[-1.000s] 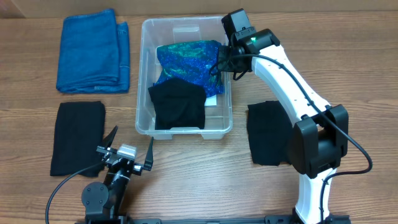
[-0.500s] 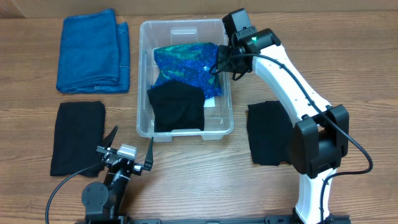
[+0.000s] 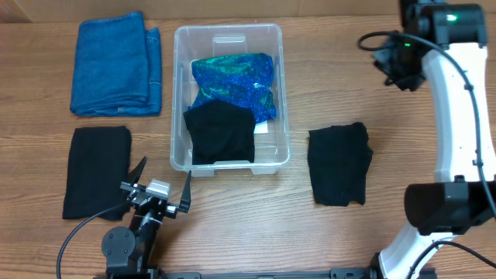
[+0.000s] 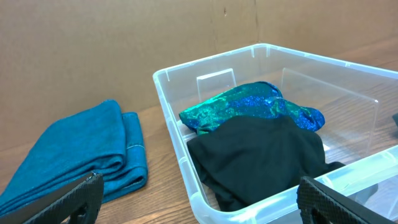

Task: Pack container
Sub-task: 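Open the right gripper, push the sparkly cloth back, and withdraw, then lower the right gripper onto the center-right black cloth and grasp it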

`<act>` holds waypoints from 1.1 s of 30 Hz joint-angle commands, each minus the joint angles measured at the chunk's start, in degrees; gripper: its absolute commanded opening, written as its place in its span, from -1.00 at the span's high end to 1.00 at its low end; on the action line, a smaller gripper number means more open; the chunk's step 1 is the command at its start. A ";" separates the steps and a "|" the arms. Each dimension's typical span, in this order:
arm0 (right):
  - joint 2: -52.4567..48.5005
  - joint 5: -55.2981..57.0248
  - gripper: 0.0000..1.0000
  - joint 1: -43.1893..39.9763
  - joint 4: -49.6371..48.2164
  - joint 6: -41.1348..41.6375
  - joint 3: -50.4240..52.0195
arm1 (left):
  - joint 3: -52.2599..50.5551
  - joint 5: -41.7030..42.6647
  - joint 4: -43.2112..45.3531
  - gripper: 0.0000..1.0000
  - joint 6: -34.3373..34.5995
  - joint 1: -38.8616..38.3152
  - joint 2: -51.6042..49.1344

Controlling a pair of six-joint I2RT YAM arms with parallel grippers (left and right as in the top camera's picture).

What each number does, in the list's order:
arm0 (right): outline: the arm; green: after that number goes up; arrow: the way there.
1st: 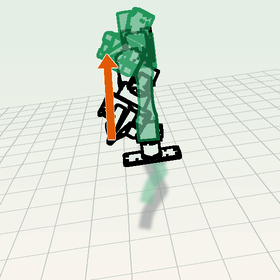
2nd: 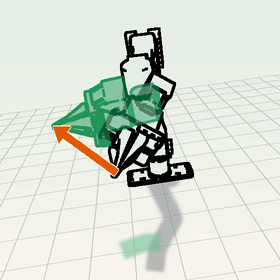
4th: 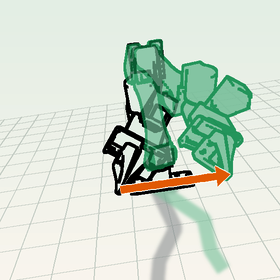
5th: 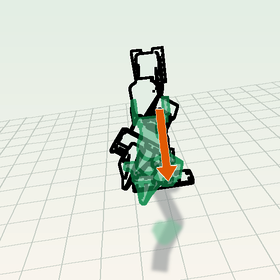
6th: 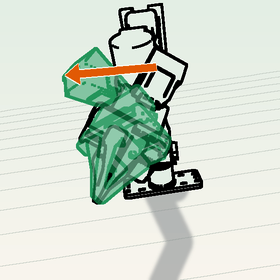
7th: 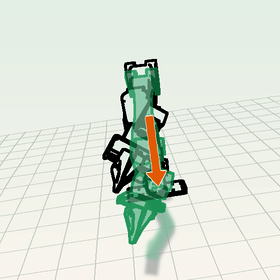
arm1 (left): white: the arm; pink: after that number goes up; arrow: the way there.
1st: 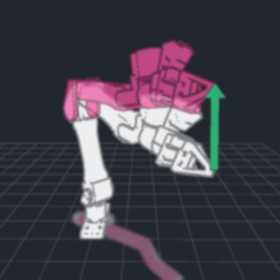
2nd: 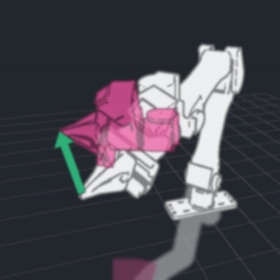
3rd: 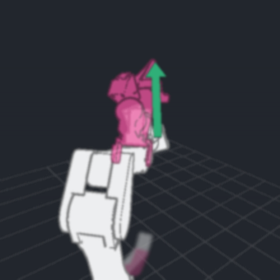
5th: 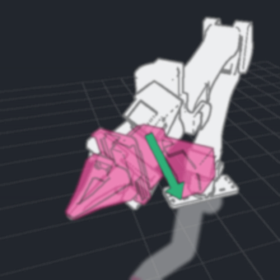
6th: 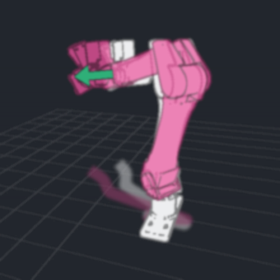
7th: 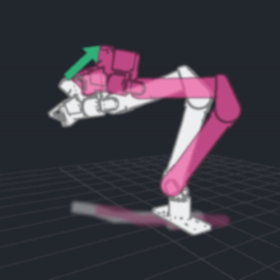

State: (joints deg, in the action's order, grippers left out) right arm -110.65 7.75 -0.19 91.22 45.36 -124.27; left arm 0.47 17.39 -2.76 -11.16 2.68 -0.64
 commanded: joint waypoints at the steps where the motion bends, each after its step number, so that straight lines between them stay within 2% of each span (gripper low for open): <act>1: -0.11 -0.74 0.08 -1.07 0.83 9.14 4.87 | -0.22 0.04 0.02 -1.00 -1.07 0.31 0.37; 3: -0.11 -5.22 0.11 -0.07 -1.25 9.14 11.56 | -0.22 0.04 0.02 -1.00 -1.07 0.31 0.37; 4: -0.11 -7.50 0.22 0.57 -3.34 9.14 15.32 | -0.22 0.04 0.02 -1.00 -1.07 0.31 0.37; 6: -0.11 -10.75 0.78 1.92 -9.68 10.99 24.63 | -0.22 0.04 0.02 -1.00 -1.07 0.31 0.37; 7: -0.11 -10.97 0.92 2.32 -11.63 12.39 27.74 | -0.22 0.04 0.02 -1.00 -1.07 0.31 0.39; 10: -0.11 -12.17 0.92 3.39 -17.38 13.42 36.81 | -0.22 0.04 0.02 -1.00 -1.07 0.31 0.37; 17: -0.11 -14.16 0.92 5.38 -24.76 16.44 48.04 | -0.22 0.04 0.02 -1.00 -1.07 0.31 0.37; 20: -0.11 -14.51 0.92 5.38 -27.10 16.44 49.66 | -0.22 0.04 0.02 -1.00 -1.07 0.31 0.37; 27: -0.15 -12.96 0.88 4.92 -40.63 16.39 51.98 | -0.22 0.04 0.02 -1.00 -1.07 0.31 0.37; 33: -0.17 -6.69 0.77 -0.07 -51.69 15.41 51.98 | -0.22 0.04 0.02 -1.00 -1.07 0.31 0.37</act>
State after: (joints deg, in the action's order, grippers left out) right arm -111.07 -4.62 3.20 42.44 61.21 -72.49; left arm 0.47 17.39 -2.79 -11.16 2.68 -0.64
